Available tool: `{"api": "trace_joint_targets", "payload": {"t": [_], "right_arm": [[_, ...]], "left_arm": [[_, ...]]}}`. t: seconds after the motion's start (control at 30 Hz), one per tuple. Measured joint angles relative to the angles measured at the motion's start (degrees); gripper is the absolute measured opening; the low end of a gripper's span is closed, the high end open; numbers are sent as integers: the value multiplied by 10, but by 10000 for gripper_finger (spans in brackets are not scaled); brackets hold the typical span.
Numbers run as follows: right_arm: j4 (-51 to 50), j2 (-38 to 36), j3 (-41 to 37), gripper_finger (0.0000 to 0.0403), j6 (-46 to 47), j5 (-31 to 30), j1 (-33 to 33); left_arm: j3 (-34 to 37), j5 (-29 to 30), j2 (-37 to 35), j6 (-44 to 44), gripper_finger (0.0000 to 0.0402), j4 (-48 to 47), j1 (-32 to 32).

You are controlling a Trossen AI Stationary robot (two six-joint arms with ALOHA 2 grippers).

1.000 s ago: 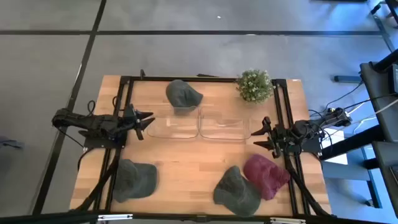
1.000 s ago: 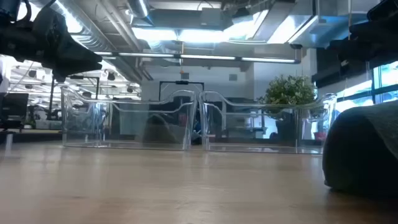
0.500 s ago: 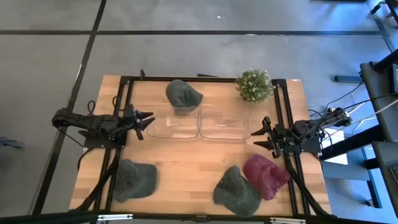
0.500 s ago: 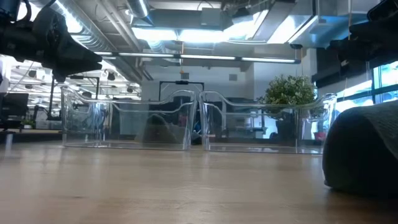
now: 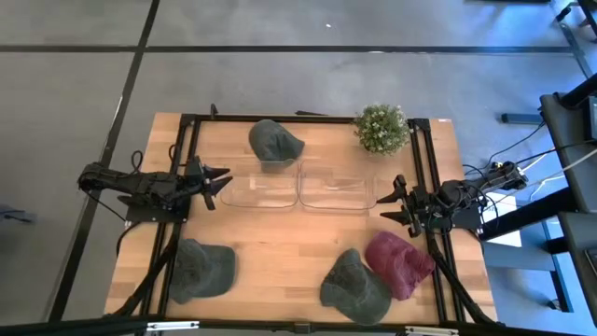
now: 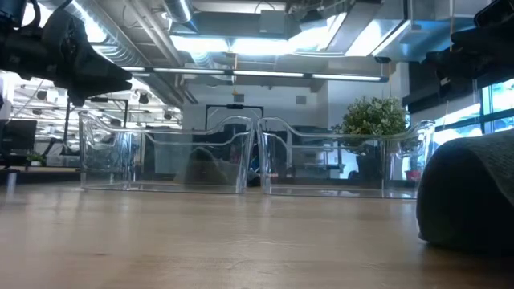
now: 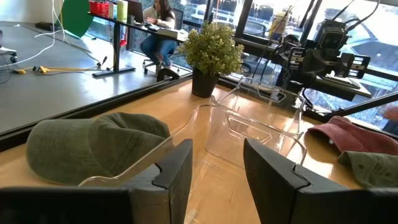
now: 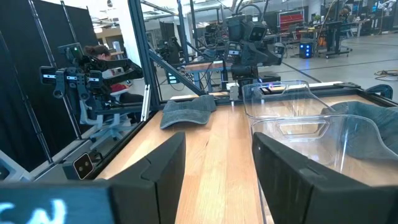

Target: Pick & Place hat

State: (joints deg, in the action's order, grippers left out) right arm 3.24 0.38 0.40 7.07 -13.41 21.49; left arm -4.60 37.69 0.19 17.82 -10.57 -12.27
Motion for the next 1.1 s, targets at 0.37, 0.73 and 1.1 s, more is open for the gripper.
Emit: {"api": "trace_joint_targets", "payload": {"t": [0.37,0.73,1.1], "right_arm": [[0,0,0,186,0,0,0],[0,0,0,186,1,0,0],[0,0,0,186,-39,-8,0]], "left_arm": [[0,0,0,0,139,0,0],[0,0,0,0,139,0,0],[0,0,0,0,139,0,0]]}}
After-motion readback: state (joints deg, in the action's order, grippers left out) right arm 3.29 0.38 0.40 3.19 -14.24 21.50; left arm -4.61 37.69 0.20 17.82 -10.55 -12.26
